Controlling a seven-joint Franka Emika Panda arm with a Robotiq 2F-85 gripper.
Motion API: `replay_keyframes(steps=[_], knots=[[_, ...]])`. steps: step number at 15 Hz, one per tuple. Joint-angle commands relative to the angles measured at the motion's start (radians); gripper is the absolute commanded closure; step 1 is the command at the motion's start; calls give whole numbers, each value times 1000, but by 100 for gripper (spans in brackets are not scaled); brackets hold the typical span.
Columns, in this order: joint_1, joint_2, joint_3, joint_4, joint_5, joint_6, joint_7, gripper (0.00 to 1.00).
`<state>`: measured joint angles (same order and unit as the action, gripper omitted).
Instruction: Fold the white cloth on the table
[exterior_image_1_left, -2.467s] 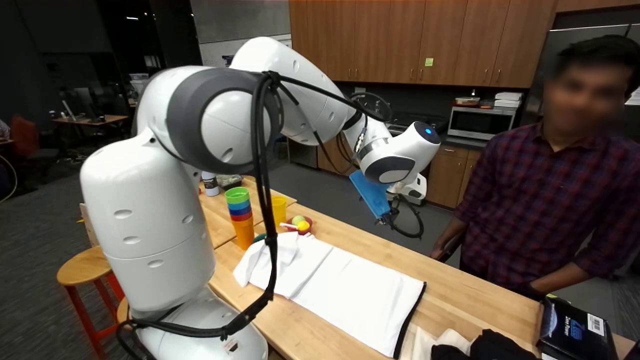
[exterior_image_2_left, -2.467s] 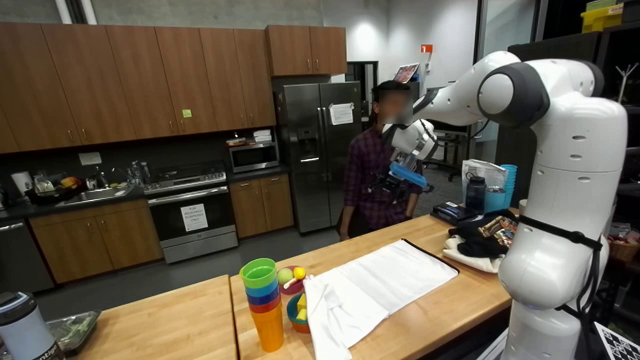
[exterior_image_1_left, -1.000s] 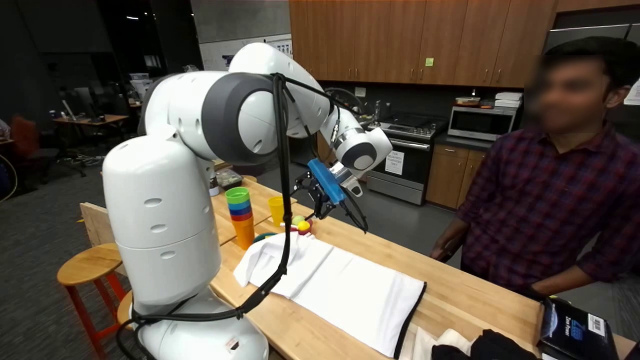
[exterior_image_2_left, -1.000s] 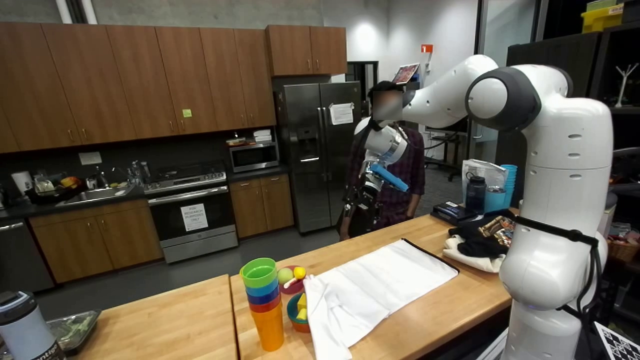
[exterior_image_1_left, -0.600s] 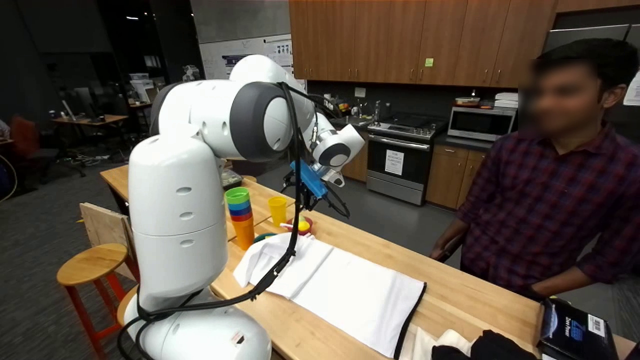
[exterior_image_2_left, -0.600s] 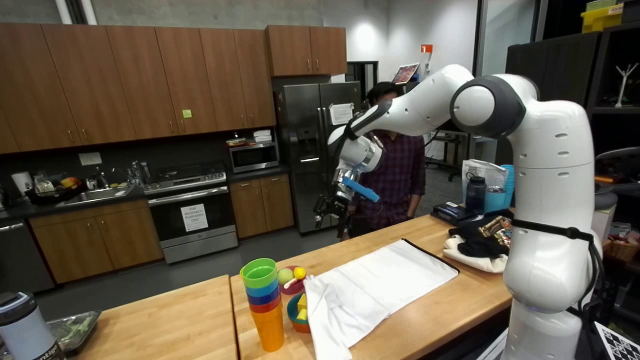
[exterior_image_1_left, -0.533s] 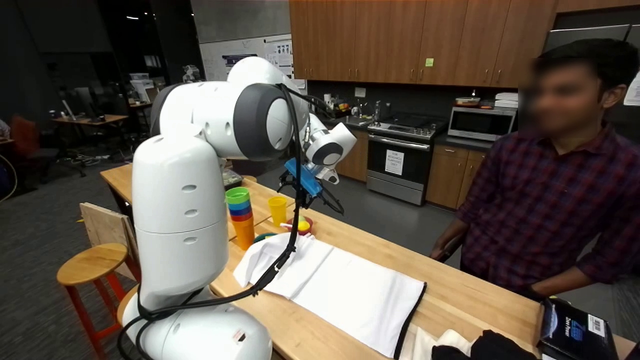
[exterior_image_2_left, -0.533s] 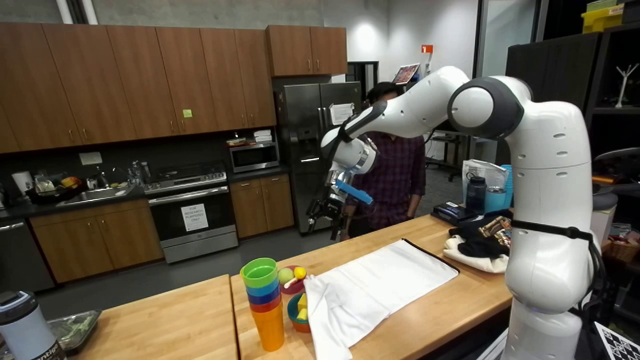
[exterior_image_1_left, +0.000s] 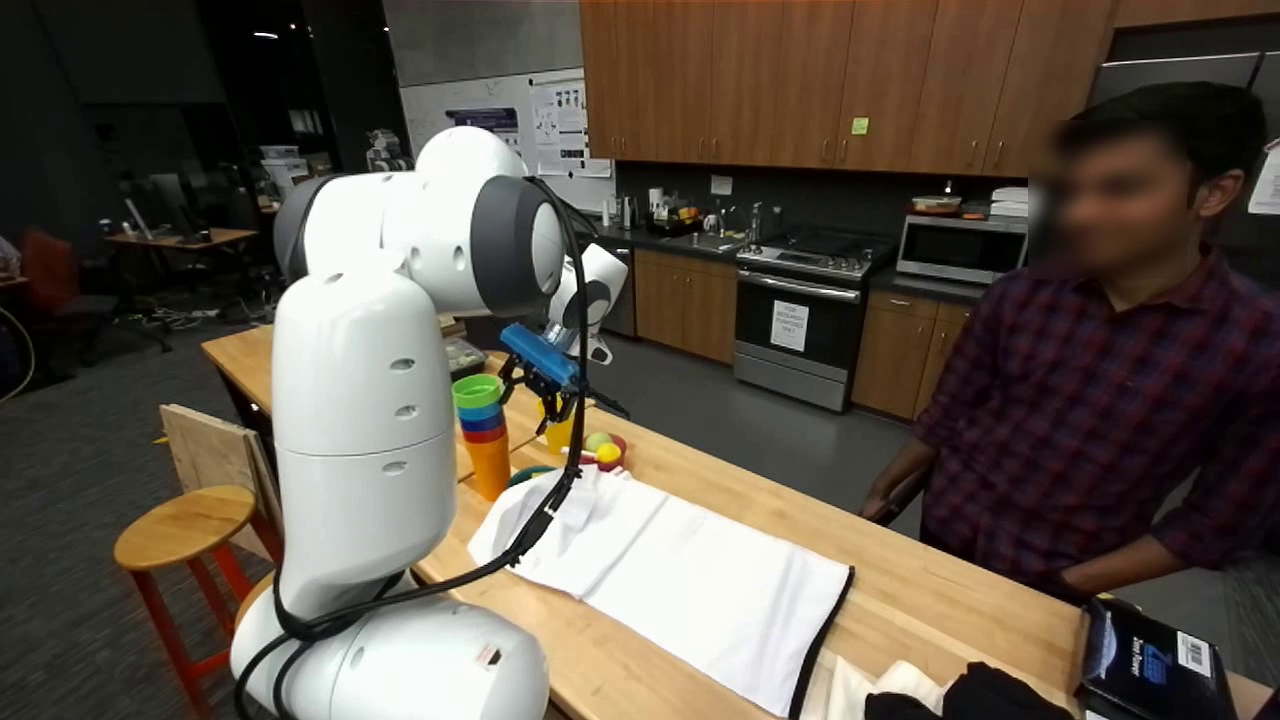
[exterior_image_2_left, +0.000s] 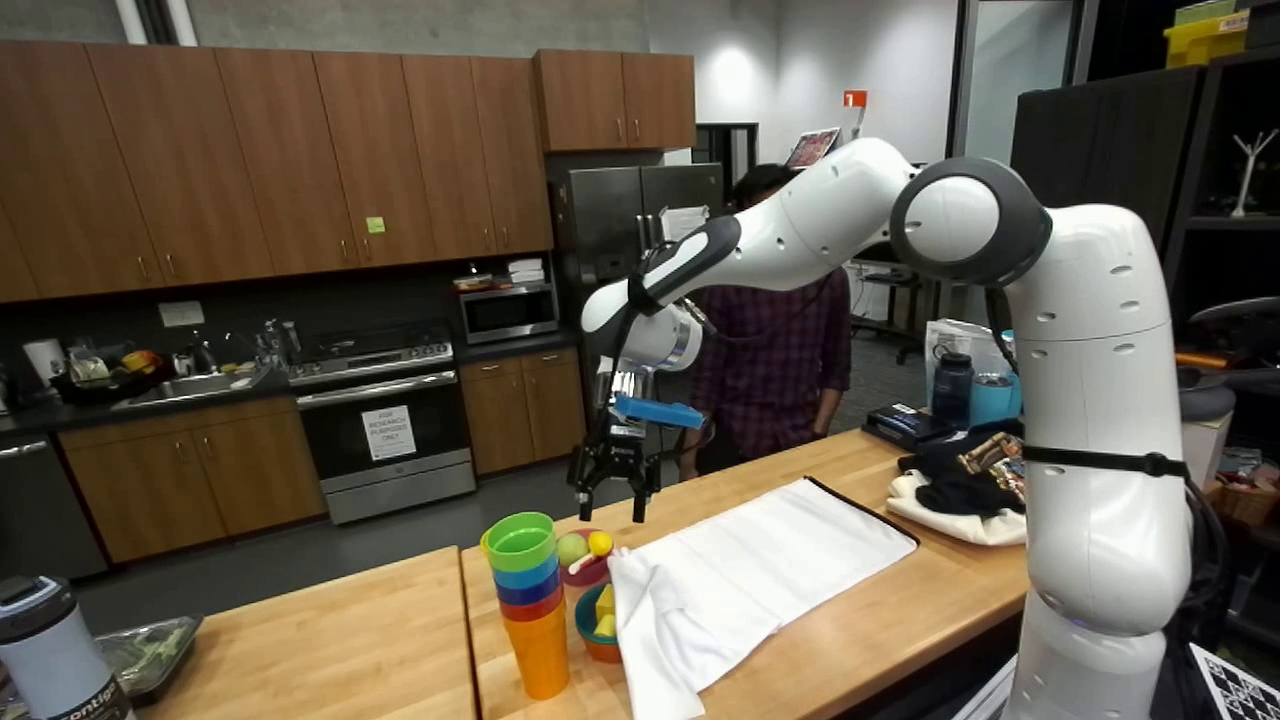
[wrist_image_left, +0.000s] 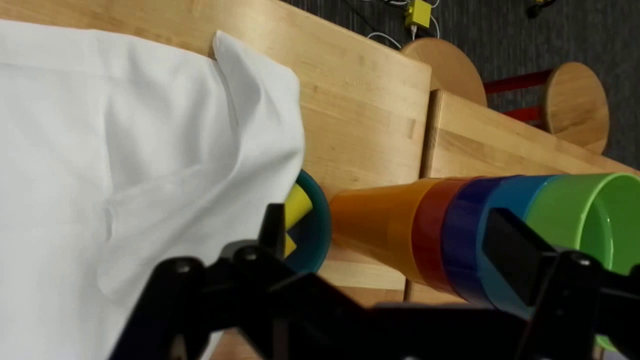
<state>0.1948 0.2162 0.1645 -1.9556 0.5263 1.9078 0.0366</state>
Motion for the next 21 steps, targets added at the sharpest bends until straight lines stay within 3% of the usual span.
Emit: replay_keyframes(steps=[1,16,18,21], knots=[[-11,-1,9,2,-5,-8,4,0],[-14,5,9,4,-14,-7,-4,0],[13,0,-3,-11,-158,55,38,0],[-3,-23,-34,-107,-311,184,86,0]])
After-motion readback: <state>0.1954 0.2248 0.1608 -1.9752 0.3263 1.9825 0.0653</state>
